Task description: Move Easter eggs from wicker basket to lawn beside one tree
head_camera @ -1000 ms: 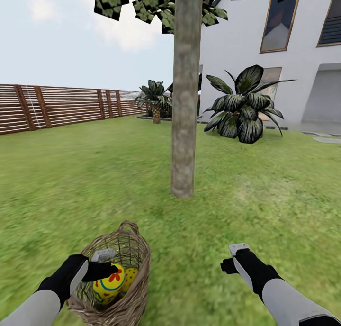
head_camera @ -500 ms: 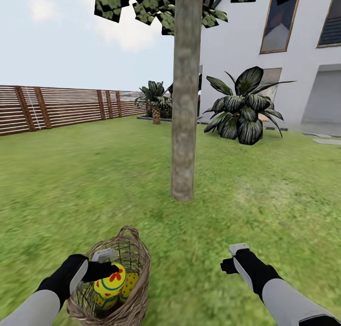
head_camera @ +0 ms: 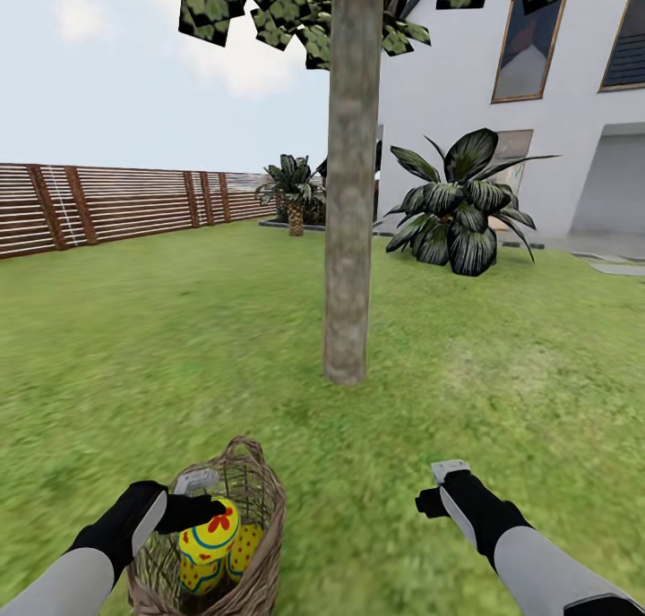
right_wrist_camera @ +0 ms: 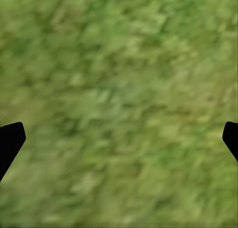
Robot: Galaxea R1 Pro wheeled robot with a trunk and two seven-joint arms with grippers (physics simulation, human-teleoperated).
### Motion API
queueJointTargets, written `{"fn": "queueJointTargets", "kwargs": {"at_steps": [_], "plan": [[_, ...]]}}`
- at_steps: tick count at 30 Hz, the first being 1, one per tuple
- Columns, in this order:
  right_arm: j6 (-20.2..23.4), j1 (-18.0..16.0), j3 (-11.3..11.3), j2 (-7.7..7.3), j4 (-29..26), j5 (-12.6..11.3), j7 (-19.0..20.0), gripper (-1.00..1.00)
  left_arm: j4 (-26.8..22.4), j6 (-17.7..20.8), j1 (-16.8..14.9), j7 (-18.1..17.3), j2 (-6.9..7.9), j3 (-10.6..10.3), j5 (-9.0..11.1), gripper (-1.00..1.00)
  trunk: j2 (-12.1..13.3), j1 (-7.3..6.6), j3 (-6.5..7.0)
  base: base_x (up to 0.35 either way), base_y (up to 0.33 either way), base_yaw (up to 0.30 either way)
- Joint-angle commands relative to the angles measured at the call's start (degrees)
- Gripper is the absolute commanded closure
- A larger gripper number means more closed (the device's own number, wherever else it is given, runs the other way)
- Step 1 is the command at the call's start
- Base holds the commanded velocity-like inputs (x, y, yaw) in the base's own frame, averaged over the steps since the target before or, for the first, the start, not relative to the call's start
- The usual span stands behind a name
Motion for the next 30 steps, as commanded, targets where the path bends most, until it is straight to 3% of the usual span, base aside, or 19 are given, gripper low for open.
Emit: {"fn": "queueJointTargets", "kwargs": {"at_steps": [1,30], "plan": [[0.29,-0.02,0.46,-0.06,-0.11,-0.61,-0.39,-1.0,-0.07,0.39,-0.01,0.0,0.0,0.09,0.31,1.0,0.39,-0.24,0.12,0.0,0.0,0.0],[0.29,-0.02,0.46,-0.08,-0.08,-0.61,-0.39,-1.0,-0.33,0.48,-0.01,-0.09,0.09,0.05,0.22,1.0,12.02,-6.61,5.33,0.0,0.0,0.0]]}}
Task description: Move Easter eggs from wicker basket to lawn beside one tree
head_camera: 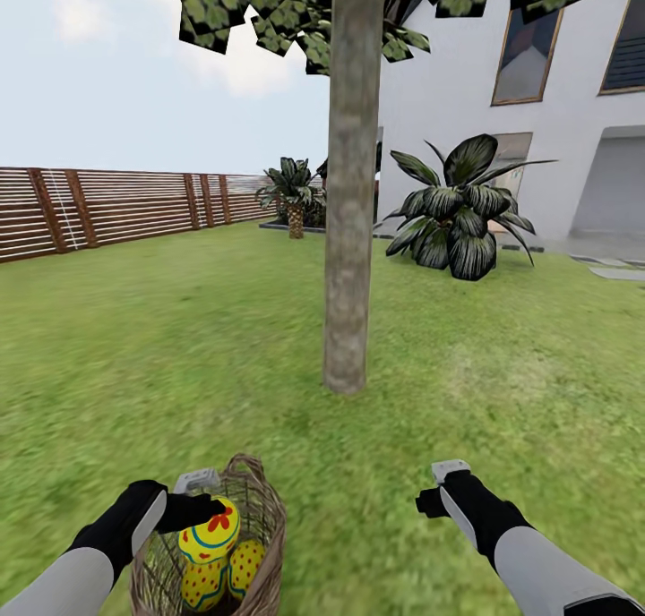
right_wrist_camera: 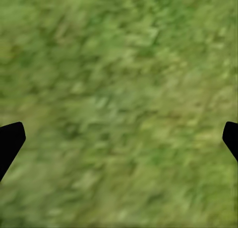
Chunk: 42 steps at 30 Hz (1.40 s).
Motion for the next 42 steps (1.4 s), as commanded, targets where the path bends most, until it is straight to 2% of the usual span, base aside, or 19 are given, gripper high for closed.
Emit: {"fn": "queueJointTargets", "kwargs": {"at_steps": [1,38,42], "plan": [[0.29,-0.02,0.46,-0.07,-0.11,-0.61,-0.39,-1.0,-0.07,0.39,-0.02,0.0,0.0,0.11,0.32,1.0,0.39,-0.23,0.12,0.0,0.0,0.0],[0.29,-0.02,0.46,-0.03,-0.01,-0.61,-0.44,-1.0,-0.24,0.47,-0.02,-0.18,0.05,0.05,0.24,1.0,15.23,-8.36,6.76,0.0,0.0,0.0],[0.29,-0.02,0.46,-0.03,-0.01,-0.61,-0.41,-1.0,-0.24,0.55,-0.02,-0.25,0.12,0.17,0.32,1.0,16.83,-9.24,7.48,-0.175,0.179,0.0]]}}
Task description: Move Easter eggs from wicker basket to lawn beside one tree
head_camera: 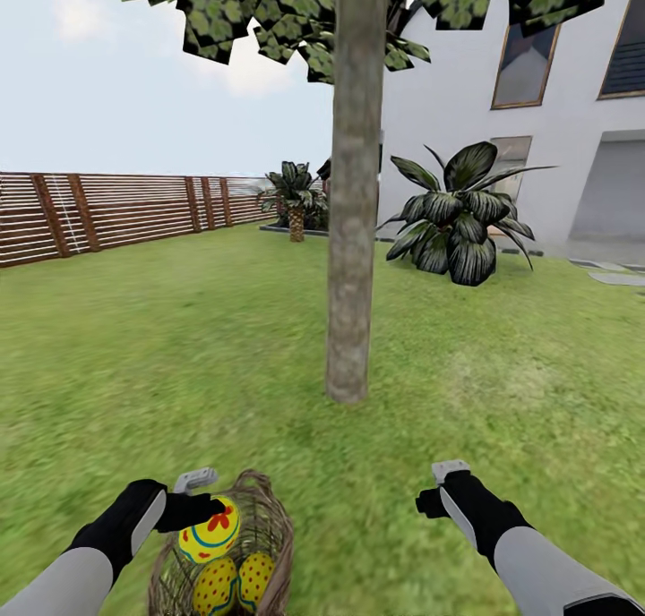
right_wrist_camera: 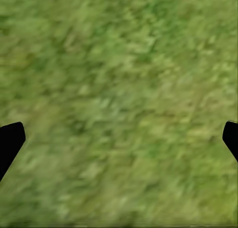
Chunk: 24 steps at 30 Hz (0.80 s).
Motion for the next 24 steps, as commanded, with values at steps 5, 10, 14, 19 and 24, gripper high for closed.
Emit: {"fn": "queueJointTargets", "kwargs": {"at_steps": [5,10,14,19,24], "plan": [[0.31,-0.03,0.46,-0.06,-0.11,-0.61,-0.42,-1.0,-0.03,0.36,-0.02,-0.01,-0.17,0.02,0.35,1.0,1.99,-1.13,0.84,-0.221,0.265,0.0],[0.31,-0.03,0.46,-0.06,-0.11,-0.61,-0.39,-1.0,-0.05,0.17,-0.02,0.04,-0.17,-0.02,0.32,1.0,3.99,-2.23,1.74,-0.17,0.22,0.0],[0.31,-0.03,0.46,-0.06,-0.11,-0.61,-0.4,-1.0,-0.05,-0.18,-0.02,0.06,-0.13,-0.04,0.32,1.0,5.6,-3.11,2.46,-0.013,0.022,0.0],[0.31,-0.03,0.46,0.02,-0.08,-0.61,-0.4,-1.0,-0.1,-0.31,-0.02,-0.02,-0.12,0.04,0.32,1.0,7.6,-4.21,3.35,-0.001,0.001,0.0],[0.31,-0.03,0.46,0.03,-0.11,-0.61,-0.38,-1.0,-0.06,-0.17,-0.02,-0.06,-0.15,0.02,0.36,1.0,9.61,-5.31,4.25,-0.069,0.021,0.0]]}}
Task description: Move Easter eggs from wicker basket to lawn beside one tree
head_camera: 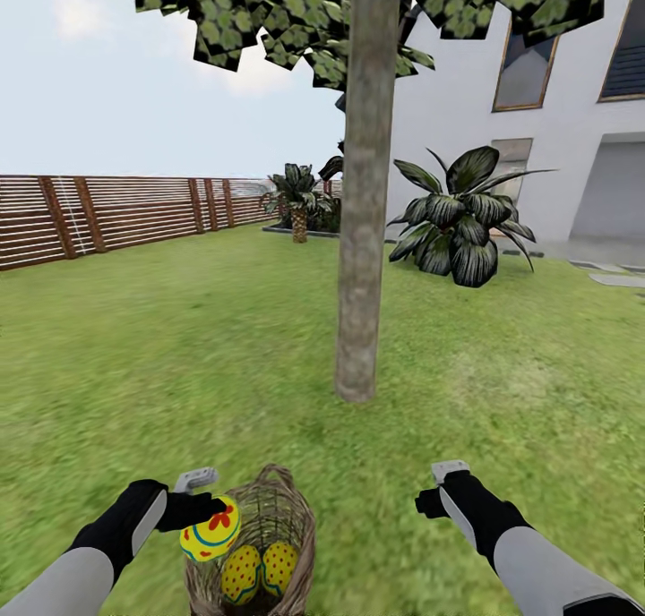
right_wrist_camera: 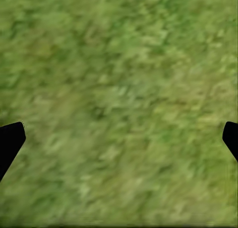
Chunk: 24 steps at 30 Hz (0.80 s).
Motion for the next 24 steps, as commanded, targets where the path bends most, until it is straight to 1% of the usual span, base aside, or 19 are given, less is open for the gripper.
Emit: {"fn": "queueJointTargets", "kwargs": {"at_steps": [1,4,8,12,13,15,16,17,19,20,22,24], "plan": [[0.3,-0.02,0.46,-0.06,-0.11,-0.61,-0.39,-1.0,-0.06,0.44,-0.02,-0.15,0.02,0.14,0.38,1.0,0.38,-0.25,0.12,-0.107,0.206,0.0],[0.3,-0.02,0.46,-0.06,-0.12,-0.61,-0.39,-1.0,-0.06,0.49,-0.02,-0.23,0.13,0.21,0.93,1.0,1.58,-0.9,0.66,-0.039,0.263,0.0],[0.3,-0.02,0.46,-0.06,-0.12,-0.61,-0.39,-1.0,-0.06,0.64,-0.02,-0.31,0.36,0.25,1.15,1.0,3.19,-1.78,1.38,-0.004,0.285,0.0],[0.3,-0.02,0.59,-0.04,-0.07,-0.61,-0.39,-1.0,-0.19,0.49,-0.02,-0.34,0.99,0.34,1.1,1.0,4.79,-2.66,2.09,0.0,0.288,0.0],[0.3,-0.02,0.83,-0.05,-0.05,-0.61,-0.39,-1.0,-0.21,0.38,-0.02,-0.37,1.42,0.42,1.11,1.0,5.19,-2.88,2.27,0.0,0.288,0.0],[0.3,-0.02,1.34,-0.06,-0.06,-0.61,-0.39,-1.0,-0.24,0.2,-0.02,-0.4,2.13,1.45,1.33,1.0,5.99,-3.32,2.63,0.0,0.288,0.0],[0.3,-0.02,1.47,-0.06,-0.06,-0.61,-0.39,-1.0,-0.31,0.17,-0.02,-0.4,2.36,2.39,1.38,1.0,6.4,-3.54,2.81,0.0,0.288,0.0],[0.3,-0.02,1.55,-0.06,-0.08,-0.61,-0.39,-1.0,-0.77,0.16,-0.02,-0.4,2.8,4.24,1.38,1.0,6.8,-3.76,2.99,0.0,0.261,0.0],[0.3,-0.02,1.59,0.01,-0.05,-0.61,-0.39,-1.0,-2.52,0.15,-0.02,-0.41,3.23,7.11,1.35,1.0,7.6,-4.2,3.35,0.0,0.128,0.0],[0.3,-0.02,1.61,0.51,-0.04,-0.65,-0.38,-1.0,-3.28,0.15,-0.02,-0.41,3.44,8.54,1.3,1.0,8.0,-4.42,3.53,0.0,0.028,0.0],[0.3,-0.02,1.61,1.51,-0.03,-0.62,-0.39,-1.0,-3.65,0.14,-0.02,-0.41,3.72,9.12,1.27,1.0,8.8,-4.86,3.89,0.0,0.01,0.0],[0.3,-0.02,1.67,1.78,-0.03,-0.61,-0.39,-1.0,-3.72,0.12,-0.02,-0.38,4.03,9.24,1.26,1.0,9.6,-5.3,4.25,0.0,0.002,0.0]]}}
